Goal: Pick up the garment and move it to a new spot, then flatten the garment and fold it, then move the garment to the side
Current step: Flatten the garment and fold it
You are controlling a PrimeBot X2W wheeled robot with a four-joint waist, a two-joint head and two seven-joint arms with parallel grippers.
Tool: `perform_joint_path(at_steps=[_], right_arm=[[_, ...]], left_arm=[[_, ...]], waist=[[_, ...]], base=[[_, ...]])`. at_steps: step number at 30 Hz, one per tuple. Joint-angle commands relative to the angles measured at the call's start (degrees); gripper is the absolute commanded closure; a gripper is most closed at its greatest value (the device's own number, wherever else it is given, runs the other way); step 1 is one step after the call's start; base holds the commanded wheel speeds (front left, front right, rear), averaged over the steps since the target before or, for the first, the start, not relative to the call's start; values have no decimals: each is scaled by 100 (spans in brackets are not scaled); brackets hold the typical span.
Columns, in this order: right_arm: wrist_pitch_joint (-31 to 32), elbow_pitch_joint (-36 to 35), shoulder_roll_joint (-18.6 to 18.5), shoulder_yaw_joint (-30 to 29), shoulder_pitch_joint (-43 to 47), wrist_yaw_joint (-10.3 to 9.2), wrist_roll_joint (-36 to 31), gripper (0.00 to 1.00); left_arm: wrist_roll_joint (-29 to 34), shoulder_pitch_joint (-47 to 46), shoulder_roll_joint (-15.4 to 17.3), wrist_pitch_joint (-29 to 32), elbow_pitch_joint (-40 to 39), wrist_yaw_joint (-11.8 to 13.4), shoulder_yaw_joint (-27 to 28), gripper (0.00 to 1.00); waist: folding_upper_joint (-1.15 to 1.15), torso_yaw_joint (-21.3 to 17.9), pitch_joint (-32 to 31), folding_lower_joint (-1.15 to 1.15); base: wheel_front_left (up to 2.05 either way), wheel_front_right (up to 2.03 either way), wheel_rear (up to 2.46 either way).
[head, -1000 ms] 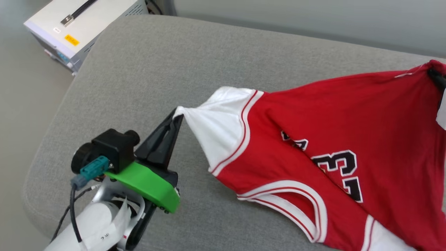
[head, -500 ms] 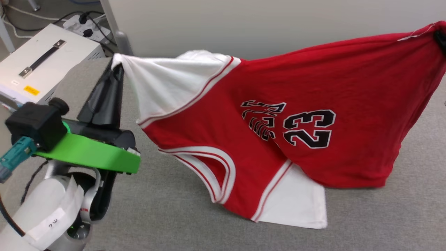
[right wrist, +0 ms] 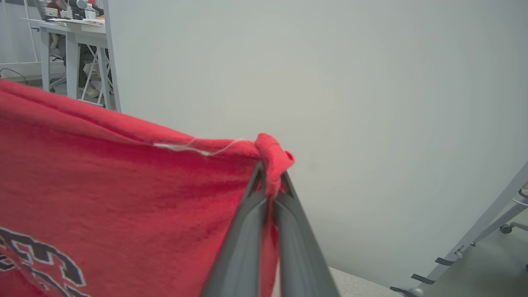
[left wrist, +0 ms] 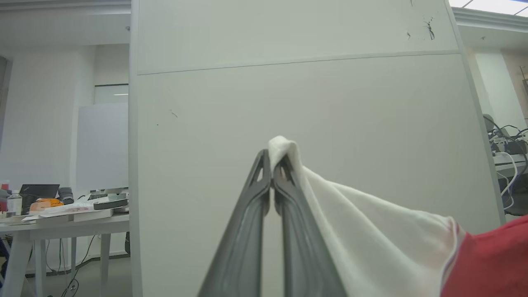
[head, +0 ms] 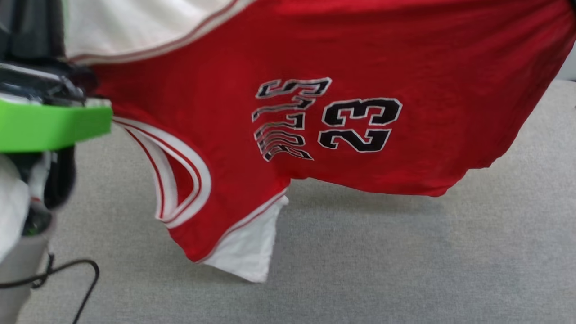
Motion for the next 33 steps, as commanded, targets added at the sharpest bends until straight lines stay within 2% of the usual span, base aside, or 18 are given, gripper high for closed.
perform_joint_path(at_steps=[1,5,10,13,19,20,25,33], right_arm=[[-56,-28,-25,-26,-159,-4,-62,100],[-118,-22,-89,-93,-547,-4,-84,100],[-170,290,22,-201,-1304,-4,72,100],[-231,595,71,-231,-1868,-4,57,100],[-793,1681,279,72,-3310,-4,-353,100],[-1152,2318,327,173,-4007,-4,-615,100],[-1714,3479,600,132,-5104,-4,-901,100],[-2586,4763,887,-111,-6271,-4,-1447,100]], left_arm=[[46,-258,77,9,48,-56,78,100],[-31,-969,214,132,201,-252,223,100],[-266,-2097,442,399,713,-772,304,100],[-359,-2809,488,512,1147,-997,339,100],[-188,-4377,759,638,2342,-1445,348,100],[7,-5114,748,639,2978,-1583,212,100],[453,-6210,685,718,4149,-1686,-121,100],[824,-7499,328,76,5590,-1865,-485,100]], waist=[[60,-76,259,0],[60,-105,778,0],[60,-165,1530,0],[60,-182,1954,0],[60,-429,2790,0],[60,-434,3116,0],[60,-485,3504,0],[60,-426,3933,0]], base=[[0,0,0],[0,0,0],[0,0,0],[0,0,0],[0,0,0],[0,0,0],[0,0,0],[0,0,0]])
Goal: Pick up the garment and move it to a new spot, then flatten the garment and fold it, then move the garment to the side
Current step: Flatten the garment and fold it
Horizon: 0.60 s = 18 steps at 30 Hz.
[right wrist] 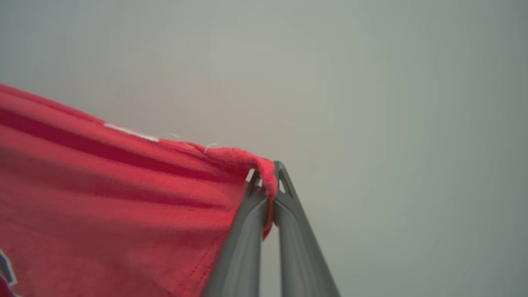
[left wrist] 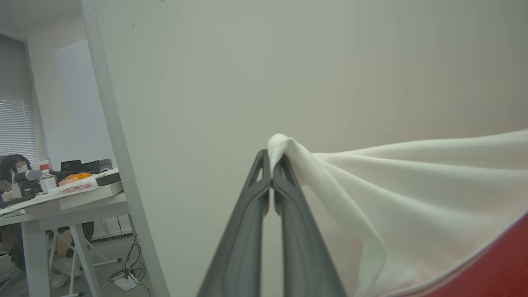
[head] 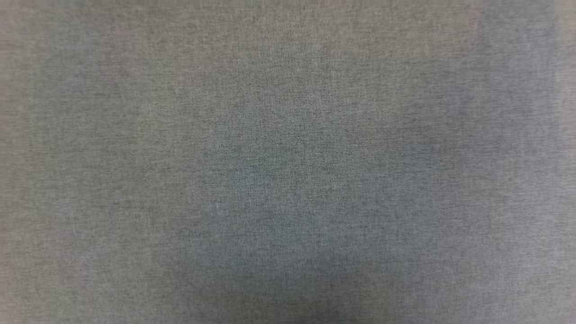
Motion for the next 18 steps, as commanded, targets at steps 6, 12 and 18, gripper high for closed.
perform_joint_path(at_steps=[6,12,18], right_arm=[[-559,775,90,-29,-139,-55,-214,100],[-1088,1024,131,385,392,-55,-134,100],[-1455,1171,88,716,1276,-55,230,100]], left_arm=[[-74,-230,-281,-663,783,-31,-56,100],[-143,643,-554,-890,851,-72,-366,100],[-346,2083,-783,-918,262,-80,-230,100]], waist=[[60,109,447,-1],[60,292,421,-1],[60,436,60,-1]], base=[[0,0,0],[0,0,0],[0,0,0]])
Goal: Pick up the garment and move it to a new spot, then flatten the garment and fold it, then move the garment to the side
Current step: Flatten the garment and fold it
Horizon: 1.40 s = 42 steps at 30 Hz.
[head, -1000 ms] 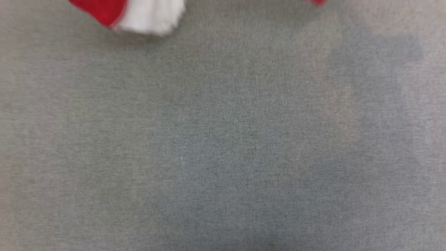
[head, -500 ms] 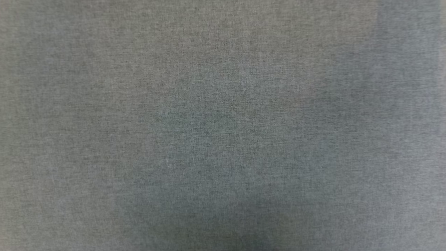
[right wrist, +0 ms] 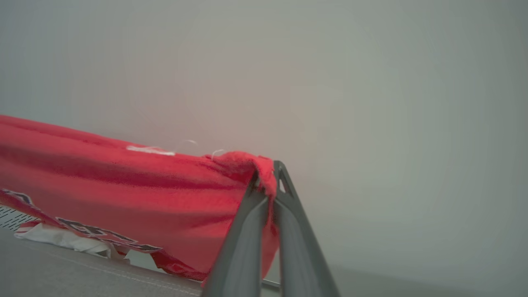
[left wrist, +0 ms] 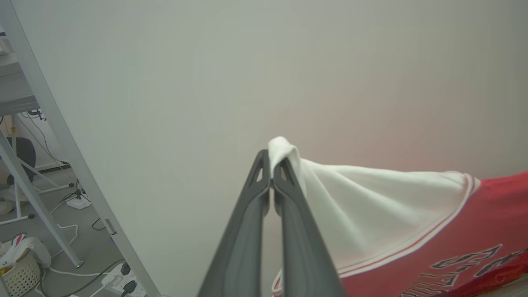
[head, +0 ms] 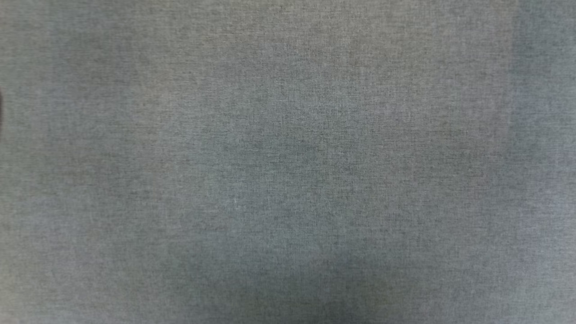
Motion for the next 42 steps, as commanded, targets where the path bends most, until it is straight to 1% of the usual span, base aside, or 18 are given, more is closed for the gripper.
perform_joint_path(at_steps=[1,6,8,10,13,18,21,27,33,38,42], right_arm=[[-87,-6,-53,120,253,-47,120,100],[-202,-137,-156,617,1206,-47,565,100],[-192,-215,-232,856,1622,-47,728,100],[-181,-308,-343,1125,2032,-47,844,100],[-145,-388,-475,1299,2658,-47,1166,100],[338,-463,-689,1513,3654,-47,1863,100],[565,-643,-864,1640,4239,-47,2230,100],[786,-1248,-1160,1869,5187,-47,2920,100],[1032,-1678,-1417,1975,6020,-47,3370,100],[1402,-1835,-1502,1921,6618,-47,3635,100],[1601,-1930,-1493,1765,7028,-47,3793,100]], left_arm=[[-53,374,-37,-31,-170,-10,74,100],[43,1870,-189,-32,-796,-6,175,100],[50,2478,-243,-33,-1016,36,226,100],[63,3112,-255,-33,-1222,70,240,100],[97,4110,-234,-33,-1512,153,212,100],[138,5450,-192,-32,-1808,282,1,100],[125,6147,-195,-12,-1947,441,-119,100],[-134,7281,-191,178,-2265,678,-208,100],[-293,8134,35,469,-2814,740,-335,100],[-320,8581,282,814,-3284,697,-526,100],[-424,8892,429,1054,-3588,709,-600,100]], waist=[[60,111,-276,-1],[60,188,-834,-1],[60,211,-1085,-1],[60,220,-1333,-1],[60,246,-1729,-1],[60,311,-2316,-1],[60,344,-2650,-1],[60,405,-3143,-1],[60,497,-3501,-1],[60,551,-3747,-1],[60,570,-3925,-1]], base=[[0,0,0],[0,0,0],[0,0,0],[0,0,0],[0,0,0],[0,0,0],[0,0,0],[0,0,0],[0,0,0],[0,0,0],[0,0,0]])
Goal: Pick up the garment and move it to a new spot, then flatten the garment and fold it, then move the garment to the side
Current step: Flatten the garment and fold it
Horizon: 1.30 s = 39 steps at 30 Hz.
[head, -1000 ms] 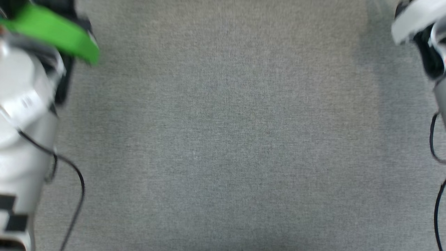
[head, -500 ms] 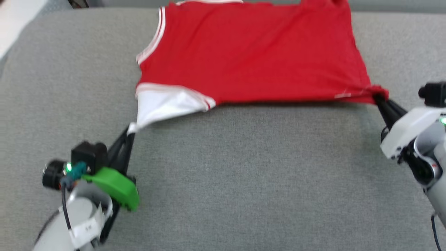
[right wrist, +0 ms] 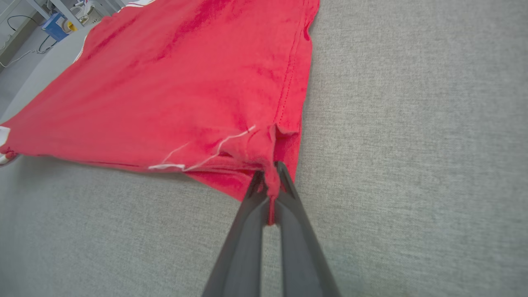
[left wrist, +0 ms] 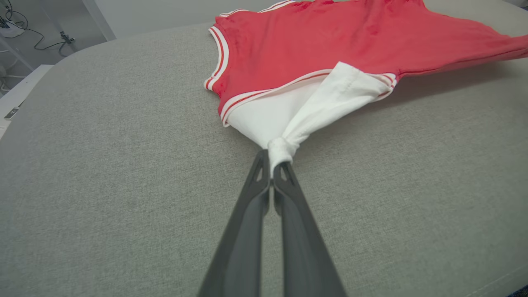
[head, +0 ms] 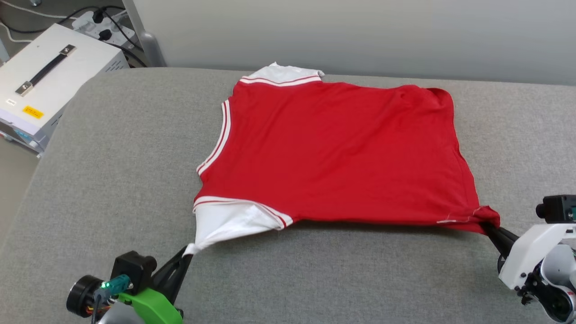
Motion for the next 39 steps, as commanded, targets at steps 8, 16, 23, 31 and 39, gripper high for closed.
perform_joint_path(at_steps=[8,16,23,31,39], right_arm=[[448,-382,43,-382,804,-46,246,100],[1072,-1060,-56,-736,1736,-46,458,100],[1413,-1763,-80,-1257,2214,-46,363,100],[1694,-2301,177,-1865,2021,-46,-60,100],[1962,-2298,582,-2177,1416,-46,-782,100]], left_arm=[[-287,763,414,489,-615,117,-81,100],[-610,1211,815,989,-1161,-46,-215,100],[-575,1090,864,868,-1448,18,-70,100],[-115,235,542,363,-1236,193,152,100],[118,-809,25,189,-406,103,70,100]], waist=[[60,90,-389,1],[60,185,-453,1],[60,165,-355,1],[60,70,-45,1],[60,-59,416,1]], base=[[0,0,0],[0,0,0],[0,0,0],[0,0,0],[0,0,0]])
